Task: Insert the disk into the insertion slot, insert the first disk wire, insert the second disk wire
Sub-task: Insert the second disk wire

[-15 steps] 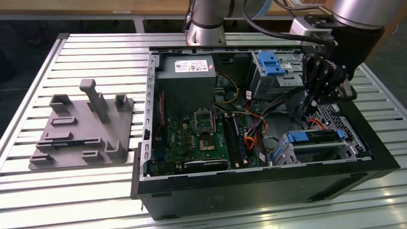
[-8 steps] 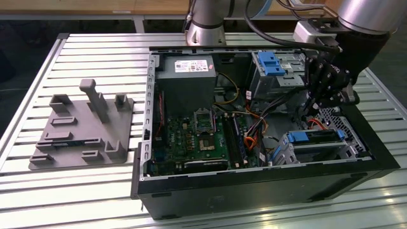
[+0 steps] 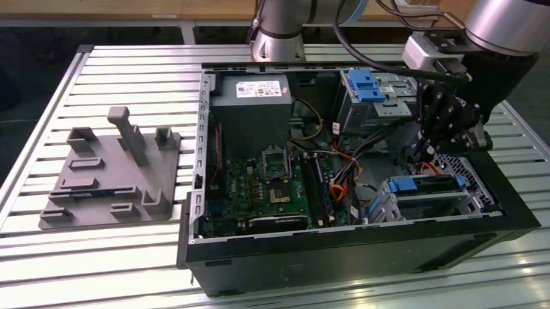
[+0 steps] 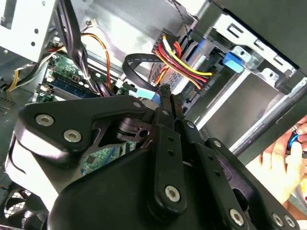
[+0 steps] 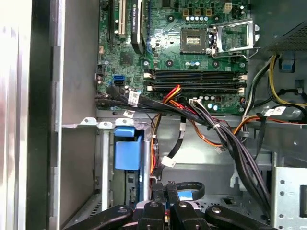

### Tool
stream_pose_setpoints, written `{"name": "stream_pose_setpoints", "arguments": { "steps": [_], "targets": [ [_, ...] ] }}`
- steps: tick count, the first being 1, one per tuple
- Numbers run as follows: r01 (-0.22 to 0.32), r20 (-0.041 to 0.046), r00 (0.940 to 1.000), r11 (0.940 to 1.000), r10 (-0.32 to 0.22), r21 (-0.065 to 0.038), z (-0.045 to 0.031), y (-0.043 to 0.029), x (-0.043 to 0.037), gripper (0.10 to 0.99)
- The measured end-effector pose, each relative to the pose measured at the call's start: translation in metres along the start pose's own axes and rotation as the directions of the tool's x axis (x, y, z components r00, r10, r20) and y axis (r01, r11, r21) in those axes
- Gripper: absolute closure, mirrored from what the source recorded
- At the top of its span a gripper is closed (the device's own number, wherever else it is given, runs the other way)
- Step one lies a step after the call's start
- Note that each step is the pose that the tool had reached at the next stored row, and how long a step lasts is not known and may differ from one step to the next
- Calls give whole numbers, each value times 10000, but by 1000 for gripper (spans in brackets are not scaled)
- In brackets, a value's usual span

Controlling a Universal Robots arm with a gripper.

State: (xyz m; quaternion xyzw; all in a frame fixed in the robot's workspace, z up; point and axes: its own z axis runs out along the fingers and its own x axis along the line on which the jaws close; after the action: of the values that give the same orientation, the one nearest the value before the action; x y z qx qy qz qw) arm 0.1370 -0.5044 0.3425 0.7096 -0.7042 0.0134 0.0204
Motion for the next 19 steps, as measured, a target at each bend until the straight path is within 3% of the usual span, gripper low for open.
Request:
{"name": "stream_pose_setpoints", "arguments": {
  "steps": [6,13,19],
  "targets": [
    [5,135,9999,10000,-4,-68,5,-20,105,945],
    [25,383,9993,9995,-12,-327,6,-93,160,945],
    [-63,411,9991,9991,80,-428,10,-93,235,945]
  ]
}}
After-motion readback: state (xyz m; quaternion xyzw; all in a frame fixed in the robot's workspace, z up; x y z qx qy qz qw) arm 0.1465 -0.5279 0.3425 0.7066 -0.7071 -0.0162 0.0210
